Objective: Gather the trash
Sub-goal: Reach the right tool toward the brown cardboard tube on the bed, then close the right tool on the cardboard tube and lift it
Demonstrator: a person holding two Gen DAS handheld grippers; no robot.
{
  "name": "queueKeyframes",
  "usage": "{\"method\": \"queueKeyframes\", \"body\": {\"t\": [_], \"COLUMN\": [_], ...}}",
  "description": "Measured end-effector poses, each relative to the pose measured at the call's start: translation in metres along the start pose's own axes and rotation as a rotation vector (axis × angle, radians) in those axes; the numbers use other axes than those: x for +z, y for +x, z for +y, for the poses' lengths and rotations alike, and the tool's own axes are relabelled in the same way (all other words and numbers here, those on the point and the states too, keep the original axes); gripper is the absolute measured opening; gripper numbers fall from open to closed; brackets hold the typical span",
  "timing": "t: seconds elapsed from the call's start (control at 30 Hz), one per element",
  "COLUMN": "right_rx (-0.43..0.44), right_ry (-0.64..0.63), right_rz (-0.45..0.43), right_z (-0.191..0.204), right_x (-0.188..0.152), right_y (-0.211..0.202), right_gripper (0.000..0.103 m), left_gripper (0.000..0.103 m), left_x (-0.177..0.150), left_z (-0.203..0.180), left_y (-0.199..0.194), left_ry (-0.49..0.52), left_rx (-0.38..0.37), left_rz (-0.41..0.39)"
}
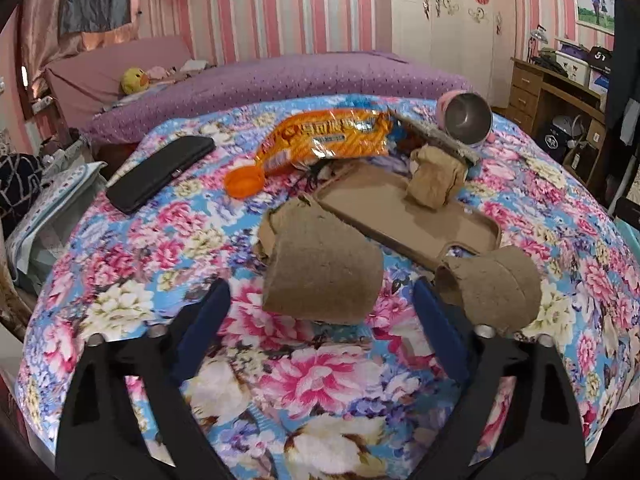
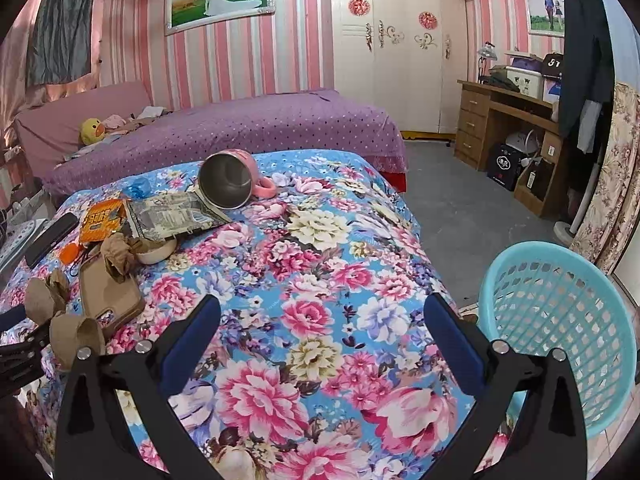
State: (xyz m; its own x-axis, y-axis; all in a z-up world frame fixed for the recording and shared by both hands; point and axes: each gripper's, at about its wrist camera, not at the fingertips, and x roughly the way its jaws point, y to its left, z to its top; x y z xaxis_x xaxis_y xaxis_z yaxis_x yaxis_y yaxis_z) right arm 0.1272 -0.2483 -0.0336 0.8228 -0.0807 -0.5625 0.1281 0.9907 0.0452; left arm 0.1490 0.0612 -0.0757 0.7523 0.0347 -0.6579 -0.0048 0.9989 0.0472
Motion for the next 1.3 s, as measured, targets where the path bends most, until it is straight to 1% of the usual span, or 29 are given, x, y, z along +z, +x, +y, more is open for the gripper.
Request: {"method": "queueKeyframes", "body": {"t": [0.03, 0.07, 0.1, 0.17, 0.33, 0.43, 0.53, 0.6, 0.7, 0.83, 0.97, 1.07, 1.13, 1.17, 1.2, 1.23, 1.27, 1.3], "right_rx": [0.000, 0.002, 0.004, 0.006, 0.012, 0.038, 0.084, 0.120, 0.154, 0.196, 0.241, 0.242, 0.225, 0.221, 0.228, 0.243, 0.252, 0.262], "right_ry": [-0.004, -0.007, -0.009, -0.014, -0.022, -0.036, -0.060, -0.089, -0.123, -0.150, -0.159, -0.201, -0.226, -0.226, -0.220, -0.215, -0.214, -0.217], "right_rz": [0.003, 0.005, 0.006, 0.006, -0.003, -0.005, 0.001, 0.001, -0.001, 0.002, 0.024, 0.031, 0.053, 0.062, 0.074, 0.087, 0.093, 0.096], "right_z": [0.001, 0.002, 0.003, 0.005, 0.015, 0.033, 0.054, 0.074, 0.100, 0.134, 0.161, 0.179, 0.188, 0.188, 0.188, 0.188, 0.187, 0.187], "right_x": [0.000, -0.001, -0.001, -0.002, -0.002, -0.005, -0.011, -0.016, -0.023, -0.031, -0.037, -0.040, -0.042, -0.042, -0.042, -0.041, -0.040, -0.039], "right_y": [0.000, 0.000, 0.000, -0.001, -0.008, -0.012, -0.016, -0.021, -0.027, -0.029, -0.026, -0.021, -0.014, -0.012, -0.010, -0.007, -0.006, -0.005], "right_gripper": [0.099, 0.099, 0.099, 0.099, 0.099, 0.099, 0.099, 0.099, 0.099, 0.099, 0.099, 0.099, 0.096, 0.092, 0.080, 0.072, 0.071, 0.067], "left_gripper": [0.071, 0.065, 0.057, 0.056, 0.056, 0.056, 0.056, 0.056, 0.056, 0.056, 0.057, 0.057, 0.057, 0.057, 0.057, 0.057, 0.057, 0.057], "left_x": [0.000, 0.000, 0.000, -0.001, 0.001, -0.002, -0.005, -0.007, -0.013, -0.021, -0.025, -0.028, -0.030, -0.030, -0.031, -0.031, -0.031, -0.031], "left_z": [0.000, 0.000, 0.000, 0.002, 0.014, 0.027, 0.041, 0.053, 0.072, 0.093, 0.103, 0.108, 0.112, 0.115, 0.115, 0.117, 0.117, 0.117], "left_y": [0.003, 0.005, 0.006, 0.003, -0.023, -0.036, -0.046, -0.049, -0.052, -0.060, -0.059, -0.058, -0.058, -0.059, -0.059, -0.059, -0.059, -0.059], "left_ry": [-0.001, -0.002, -0.004, -0.013, -0.031, -0.054, -0.061, -0.073, -0.107, -0.158, -0.176, -0.177, -0.184, -0.192, -0.195, -0.199, -0.202, -0.204], "left_rx": [-0.011, -0.023, -0.031, -0.041, -0.073, -0.077, -0.051, -0.037, -0.028, -0.012, 0.003, 0.027, 0.043, 0.044, 0.044, 0.045, 0.048, 0.049], "left_rz": [0.012, 0.020, 0.027, 0.017, -0.055, -0.064, -0.071, -0.071, -0.067, -0.081, -0.078, -0.071, -0.068, -0.067, -0.067, -0.067, -0.066, -0.066]}}
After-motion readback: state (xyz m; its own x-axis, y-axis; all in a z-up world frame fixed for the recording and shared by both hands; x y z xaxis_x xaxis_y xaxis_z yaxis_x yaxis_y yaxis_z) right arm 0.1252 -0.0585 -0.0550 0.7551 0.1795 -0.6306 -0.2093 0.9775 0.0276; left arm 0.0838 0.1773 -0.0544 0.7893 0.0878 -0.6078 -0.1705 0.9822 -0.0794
